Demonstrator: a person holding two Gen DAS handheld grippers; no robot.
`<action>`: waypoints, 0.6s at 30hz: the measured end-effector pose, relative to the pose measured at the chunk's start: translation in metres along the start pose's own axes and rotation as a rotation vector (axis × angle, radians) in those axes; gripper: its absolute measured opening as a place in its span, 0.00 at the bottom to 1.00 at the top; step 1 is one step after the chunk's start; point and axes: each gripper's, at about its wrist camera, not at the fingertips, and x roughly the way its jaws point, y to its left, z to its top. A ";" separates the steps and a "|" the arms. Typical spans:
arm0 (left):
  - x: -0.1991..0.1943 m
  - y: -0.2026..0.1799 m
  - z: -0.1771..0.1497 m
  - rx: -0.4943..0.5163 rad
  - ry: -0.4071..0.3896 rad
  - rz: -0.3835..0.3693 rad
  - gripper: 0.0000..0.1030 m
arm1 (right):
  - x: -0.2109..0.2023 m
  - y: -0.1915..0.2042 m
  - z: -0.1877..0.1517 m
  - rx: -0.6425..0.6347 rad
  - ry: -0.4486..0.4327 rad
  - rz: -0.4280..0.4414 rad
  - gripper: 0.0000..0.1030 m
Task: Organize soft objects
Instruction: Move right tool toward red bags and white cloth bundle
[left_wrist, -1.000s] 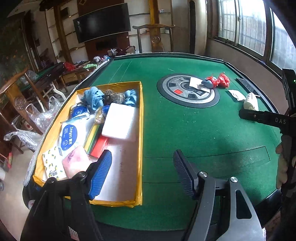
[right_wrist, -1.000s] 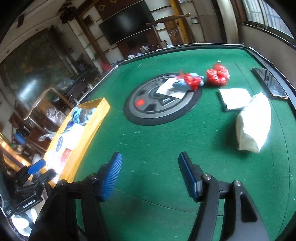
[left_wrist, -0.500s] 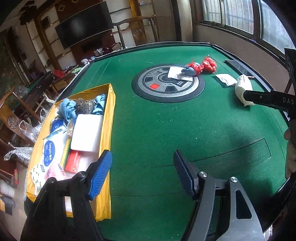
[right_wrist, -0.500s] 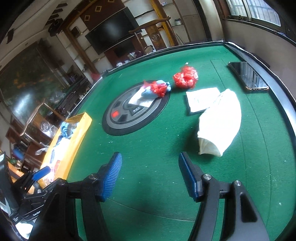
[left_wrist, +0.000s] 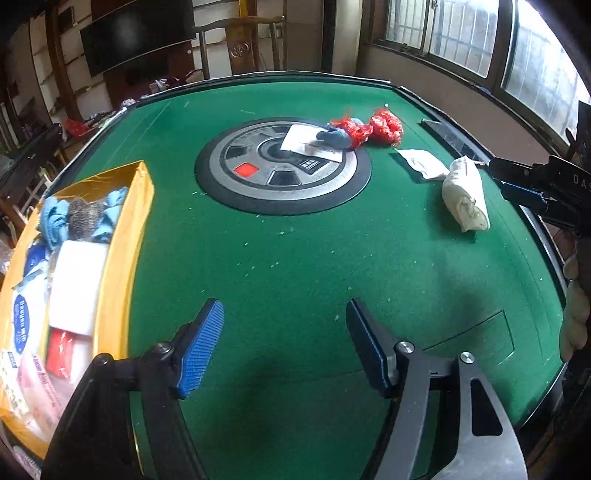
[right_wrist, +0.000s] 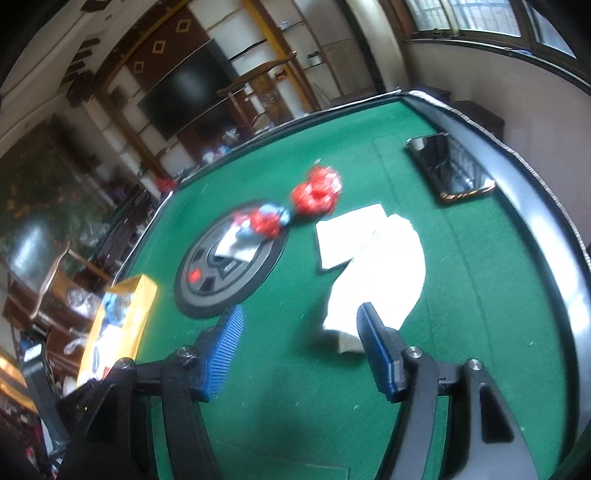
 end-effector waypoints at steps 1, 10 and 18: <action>0.004 -0.001 0.003 -0.004 -0.004 -0.014 0.66 | -0.001 -0.003 0.005 0.009 -0.009 -0.014 0.57; 0.035 0.014 0.006 -0.086 -0.005 -0.119 0.66 | 0.028 -0.004 0.059 0.057 -0.011 -0.099 0.57; 0.037 0.032 0.004 -0.151 -0.029 -0.164 0.70 | 0.131 0.059 0.101 -0.007 0.147 -0.068 0.57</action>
